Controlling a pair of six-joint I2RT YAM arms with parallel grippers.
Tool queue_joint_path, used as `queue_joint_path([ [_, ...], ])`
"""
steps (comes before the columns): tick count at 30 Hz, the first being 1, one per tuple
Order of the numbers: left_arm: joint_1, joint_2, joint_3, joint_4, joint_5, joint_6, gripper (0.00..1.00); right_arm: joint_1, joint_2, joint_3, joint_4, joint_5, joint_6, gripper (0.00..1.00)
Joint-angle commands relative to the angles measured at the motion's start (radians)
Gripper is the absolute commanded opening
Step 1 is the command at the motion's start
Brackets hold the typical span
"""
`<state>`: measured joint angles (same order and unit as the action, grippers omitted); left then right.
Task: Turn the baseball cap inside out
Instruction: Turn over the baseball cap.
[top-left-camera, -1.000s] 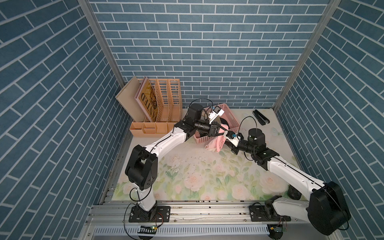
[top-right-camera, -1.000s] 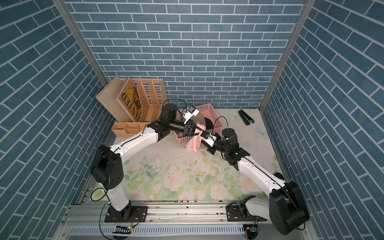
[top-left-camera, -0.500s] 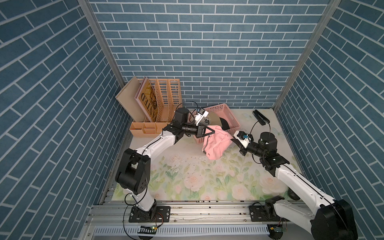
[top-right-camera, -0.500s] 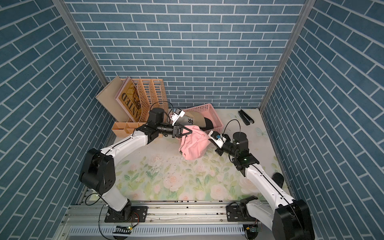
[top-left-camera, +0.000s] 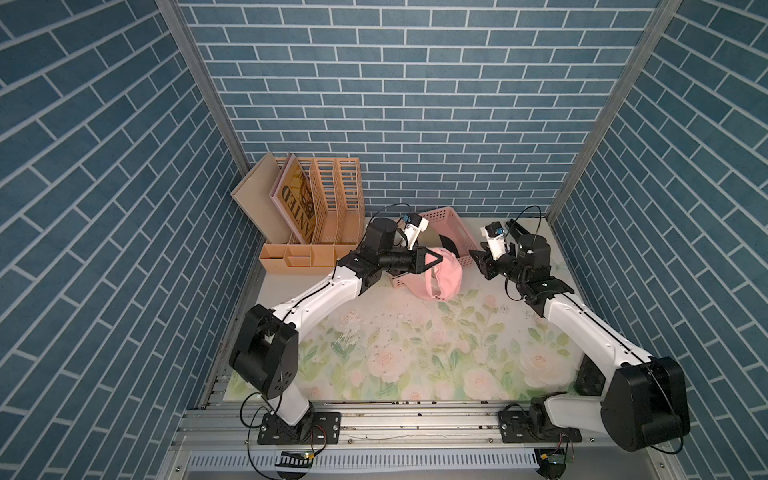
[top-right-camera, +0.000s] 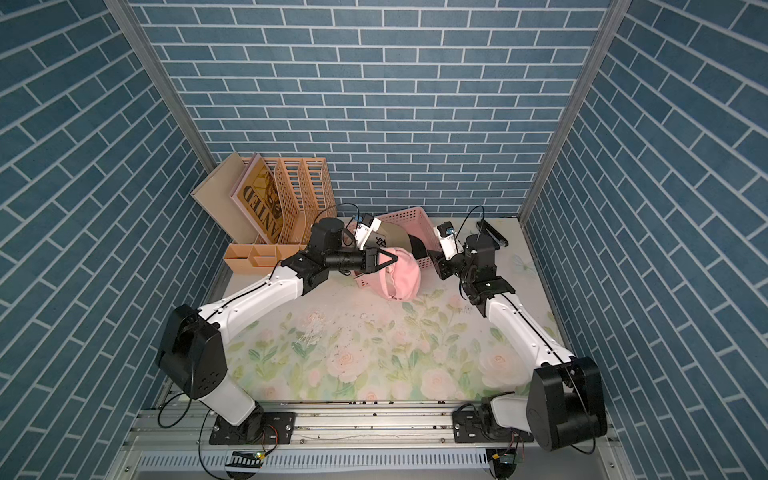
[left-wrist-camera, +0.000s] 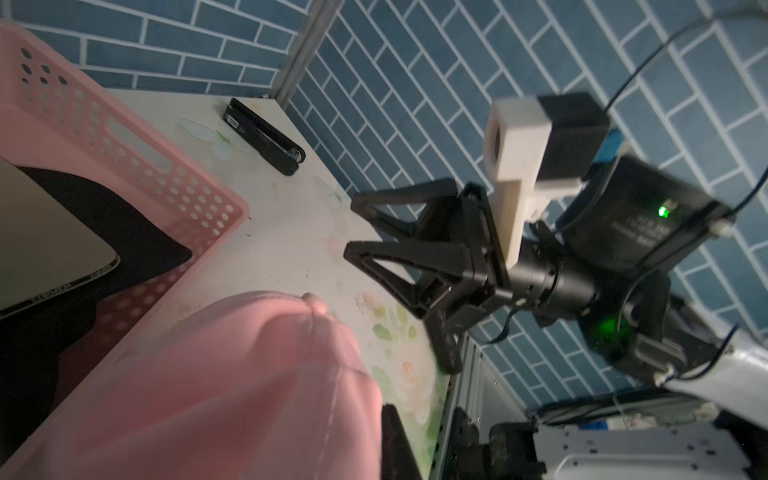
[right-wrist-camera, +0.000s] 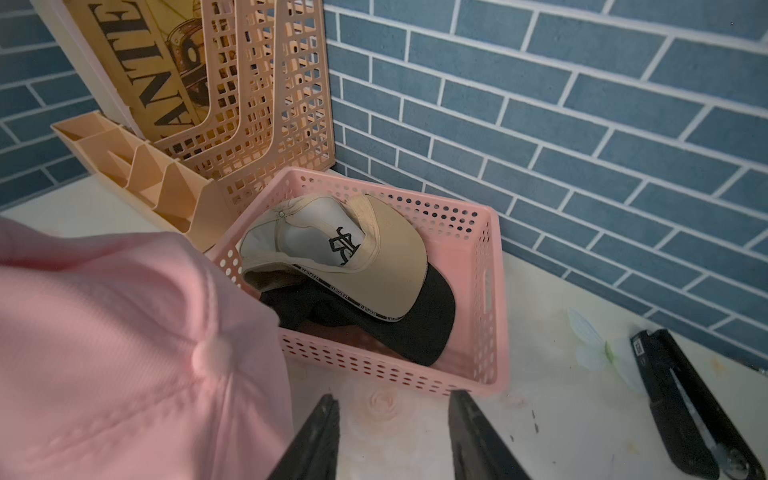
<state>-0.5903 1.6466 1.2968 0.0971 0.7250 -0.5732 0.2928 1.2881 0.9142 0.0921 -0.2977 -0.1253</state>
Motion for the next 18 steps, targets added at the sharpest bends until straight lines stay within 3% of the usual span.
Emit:
queue_joint_path([
  [1,0.0,0.002,0.001,0.198,-0.051,-0.201,0.0,0.028,-0.089,-0.052,-0.034,0.067,0.161,0.51],
  [4,-0.003,0.043,0.073,0.148,-0.049,-0.196,0.0,0.06,-0.169,-0.113,-0.009,0.039,0.259,0.59],
  [7,-0.002,0.056,0.101,0.108,-0.096,-0.228,0.0,0.158,-0.226,-0.155,0.003,0.09,0.316,0.63],
  [13,-0.002,0.048,0.022,0.244,-0.194,-0.468,0.0,0.327,-0.298,-0.308,0.108,0.251,0.291,0.71],
  [18,-0.003,0.036,0.017,0.246,-0.225,-0.514,0.0,0.372,-0.317,-0.4,0.184,0.391,0.255,0.72],
])
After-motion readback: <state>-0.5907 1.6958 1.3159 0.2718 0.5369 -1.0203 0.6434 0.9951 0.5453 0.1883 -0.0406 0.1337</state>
